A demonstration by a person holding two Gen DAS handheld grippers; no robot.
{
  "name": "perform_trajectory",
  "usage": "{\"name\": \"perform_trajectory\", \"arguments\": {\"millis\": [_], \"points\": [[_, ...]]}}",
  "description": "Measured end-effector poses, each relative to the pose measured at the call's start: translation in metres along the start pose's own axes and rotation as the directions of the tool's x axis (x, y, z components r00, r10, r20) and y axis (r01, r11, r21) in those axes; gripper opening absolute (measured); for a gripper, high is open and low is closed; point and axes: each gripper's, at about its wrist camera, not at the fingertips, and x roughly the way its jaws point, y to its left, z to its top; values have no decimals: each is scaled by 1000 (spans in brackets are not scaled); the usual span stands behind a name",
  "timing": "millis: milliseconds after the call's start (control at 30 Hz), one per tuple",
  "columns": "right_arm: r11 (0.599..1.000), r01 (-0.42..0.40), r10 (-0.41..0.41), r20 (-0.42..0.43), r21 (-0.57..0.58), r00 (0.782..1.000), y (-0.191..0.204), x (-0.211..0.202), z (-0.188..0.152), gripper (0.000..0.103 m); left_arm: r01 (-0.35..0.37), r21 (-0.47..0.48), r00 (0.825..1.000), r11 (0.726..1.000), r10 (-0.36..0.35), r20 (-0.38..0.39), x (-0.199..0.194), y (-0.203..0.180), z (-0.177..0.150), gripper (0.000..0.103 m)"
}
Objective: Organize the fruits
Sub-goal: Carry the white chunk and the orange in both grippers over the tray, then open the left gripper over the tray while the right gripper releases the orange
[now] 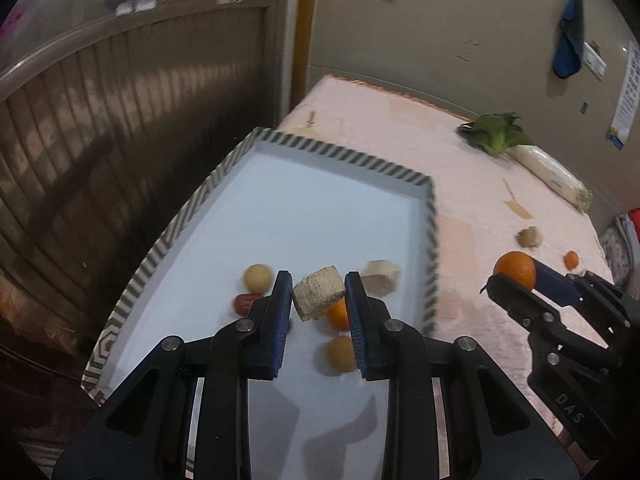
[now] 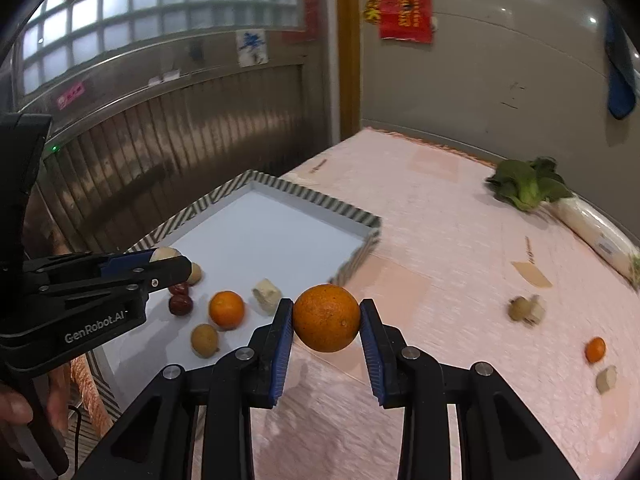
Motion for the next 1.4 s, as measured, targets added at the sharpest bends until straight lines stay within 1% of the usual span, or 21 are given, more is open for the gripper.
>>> {"name": "perform_trajectory", "arguments": {"millis": [300, 567, 867, 1000, 1100, 1167, 1200, 1300, 1400], "points": [[998, -47, 46, -32, -52, 998, 24, 24, 8, 32, -24, -30, 999, 999, 23, -37, 14, 21, -5, 26], [995, -67, 63, -54, -74, 997, 32, 40, 14, 32, -32, -35, 998, 999, 30, -57, 21, 27, -8, 26], [986, -130, 122, -81, -103, 989, 45, 71, 31, 32, -30, -24, 997, 999, 28, -79, 26, 27, -12, 26], [982, -146, 134, -105, -121, 985, 53, 90, 39, 32, -32, -22, 996, 999, 29, -88, 30, 29, -13, 26], [981, -150, 133, -140, -124, 981, 57, 108, 43, 32, -28, -24, 995, 999, 26, -93, 33, 31, -14, 26], [979, -153, 132, -161, -132, 978, 61, 118, 43, 32, -45, -18, 995, 999, 43, -90, 33, 32, -13, 26], [978, -157, 134, -167, -138, 977, 64, 121, 43, 32, -54, -14, 995, 998, 53, -85, 33, 32, -13, 26], [977, -169, 144, -177, -134, 974, 67, 127, 44, 32, -56, -24, 995, 998, 54, -86, 34, 35, -14, 26], [975, -178, 149, -205, -132, 967, 68, 134, 42, 32, -56, -34, 994, 998, 52, -92, 35, 38, -15, 27]]}}
